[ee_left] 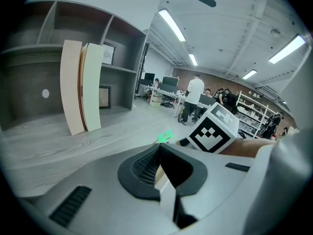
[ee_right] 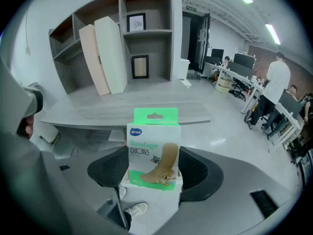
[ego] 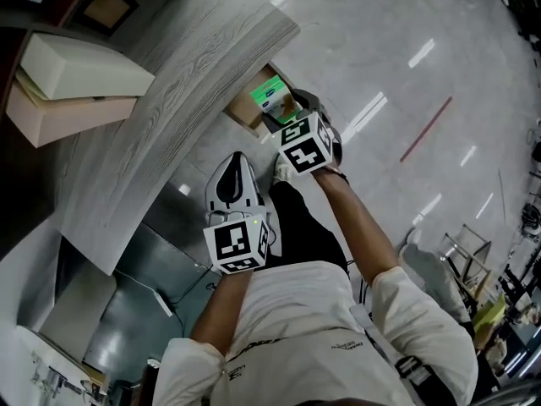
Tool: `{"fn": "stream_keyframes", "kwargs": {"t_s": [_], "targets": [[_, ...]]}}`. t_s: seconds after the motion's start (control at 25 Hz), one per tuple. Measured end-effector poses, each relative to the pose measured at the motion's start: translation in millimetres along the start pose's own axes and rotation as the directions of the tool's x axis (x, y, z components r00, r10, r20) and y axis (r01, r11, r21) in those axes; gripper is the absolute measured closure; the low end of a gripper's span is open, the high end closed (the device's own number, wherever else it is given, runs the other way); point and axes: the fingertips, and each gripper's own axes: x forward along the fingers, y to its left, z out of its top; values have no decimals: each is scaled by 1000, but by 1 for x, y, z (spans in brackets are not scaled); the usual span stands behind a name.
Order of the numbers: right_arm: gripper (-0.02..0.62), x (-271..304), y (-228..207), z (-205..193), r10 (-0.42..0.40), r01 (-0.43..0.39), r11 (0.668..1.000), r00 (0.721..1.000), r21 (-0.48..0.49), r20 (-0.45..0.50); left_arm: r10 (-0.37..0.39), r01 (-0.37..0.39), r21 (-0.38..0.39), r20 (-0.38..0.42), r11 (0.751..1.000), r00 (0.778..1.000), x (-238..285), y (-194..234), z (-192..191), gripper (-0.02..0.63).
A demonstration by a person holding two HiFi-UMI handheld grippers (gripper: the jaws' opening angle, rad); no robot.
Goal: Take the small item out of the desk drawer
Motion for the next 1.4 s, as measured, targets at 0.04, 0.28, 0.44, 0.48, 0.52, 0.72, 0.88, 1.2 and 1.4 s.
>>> {"fn": "stream_keyframes", "kwargs": {"t_s": [0.04, 0.28, 0.44, 0.48, 0.52, 0.72, 0.88, 1.2, 1.4], "targets": [[249, -8, 1, 3, -1, 1, 1000, 1000, 5, 11, -2, 2, 7, 5, 1000, 1000, -2, -1, 5, 590], [249, -52, 3, 24, -16, 11, 999, 995, 49, 98, -8, 6, 44, 32, 999, 999, -17, -9, 32, 591], [249, -84, 5, 33, -29, 17, 997, 988, 81, 152, -15, 12, 71, 43, 997, 999, -30, -16, 47, 591], [249, -93, 6, 35, -36, 21, 995, 986, 93, 165, -18, 14, 77, 46, 997, 999, -34, -17, 51, 591], [249, -101, 6, 38, -43, 24, 994, 983, 109, 179, -21, 16, 83, 50, 996, 999, -38, -19, 56, 591], [249, -143, 6, 57, -79, 35, 985, 962, 169, 263, -35, 25, 115, 84, 993, 996, -53, -25, 83, 591], [249, -173, 4, 72, -105, 43, 980, 940, 192, 326, -43, 28, 135, 110, 990, 993, -62, -30, 100, 591], [249, -228, 7, 96, -145, 68, 978, 902, 199, 406, -65, 40, 160, 155, 986, 986, -85, -42, 131, 591], [249, -251, 18, 106, -151, 76, 981, 881, 181, 448, -71, 38, 167, 197, 985, 978, -97, -44, 152, 590]]}}
